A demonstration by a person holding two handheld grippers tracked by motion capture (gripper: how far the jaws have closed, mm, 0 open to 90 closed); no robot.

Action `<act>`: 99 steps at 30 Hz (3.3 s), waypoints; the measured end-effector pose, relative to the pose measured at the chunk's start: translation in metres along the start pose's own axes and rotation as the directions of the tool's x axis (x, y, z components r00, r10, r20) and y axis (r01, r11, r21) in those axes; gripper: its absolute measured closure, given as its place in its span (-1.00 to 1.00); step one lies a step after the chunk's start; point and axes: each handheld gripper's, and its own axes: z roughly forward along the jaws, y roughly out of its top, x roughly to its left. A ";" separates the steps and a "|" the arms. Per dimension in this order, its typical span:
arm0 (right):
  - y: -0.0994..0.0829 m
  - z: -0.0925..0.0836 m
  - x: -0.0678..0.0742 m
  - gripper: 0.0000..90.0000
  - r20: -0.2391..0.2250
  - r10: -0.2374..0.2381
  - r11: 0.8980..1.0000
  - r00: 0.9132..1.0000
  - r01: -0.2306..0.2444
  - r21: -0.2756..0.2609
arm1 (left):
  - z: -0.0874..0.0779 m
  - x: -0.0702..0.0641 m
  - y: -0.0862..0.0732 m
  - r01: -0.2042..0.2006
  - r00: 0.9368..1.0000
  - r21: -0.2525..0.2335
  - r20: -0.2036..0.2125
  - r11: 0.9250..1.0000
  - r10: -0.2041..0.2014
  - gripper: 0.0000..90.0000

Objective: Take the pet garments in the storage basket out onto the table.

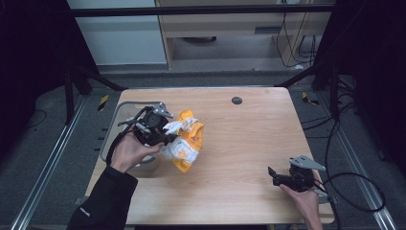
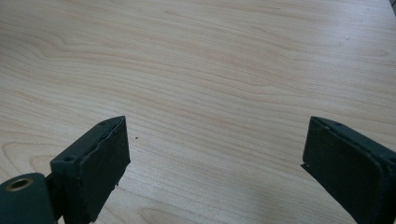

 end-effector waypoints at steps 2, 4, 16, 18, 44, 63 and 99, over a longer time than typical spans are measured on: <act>0.000 0.000 0.000 -0.84 -0.003 0.005 1.000 1.000 -0.005 0.003 | 0.002 -0.002 0.001 -0.007 1.000 0.001 0.006 1.000 0.007 0.65; 0.000 0.000 0.000 -0.84 -0.001 0.003 1.000 1.000 -0.003 0.000 | 0.004 -0.004 0.003 -0.015 1.000 0.006 0.012 1.000 0.015 0.65; 0.000 0.000 0.000 -0.84 0.001 0.002 1.000 1.000 -0.002 -0.002 | 0.020 -0.013 0.011 -0.043 0.998 0.022 0.050 0.999 0.042 0.65; 0.000 0.000 0.000 -0.84 0.002 0.002 1.000 1.000 -0.002 -0.004 | 0.022 -0.015 0.013 -0.051 0.997 0.026 0.055 0.998 0.050 0.65; 0.001 -0.001 -0.001 -0.84 0.005 -0.001 1.000 1.000 0.001 -0.017 | 0.065 -0.035 0.019 -0.098 0.990 0.044 0.106 0.994 0.093 0.65; 0.001 -0.001 -0.001 -0.84 0.006 -0.004 1.000 1.000 0.004 -0.015 | 0.100 -0.049 0.017 -0.117 0.983 0.075 0.148 0.990 0.105 0.65; 0.000 0.000 0.000 -0.84 0.006 -0.015 1.000 1.000 0.015 -0.008 | 0.138 -0.062 0.002 -0.140 0.977 0.118 0.177 0.983 0.118 0.33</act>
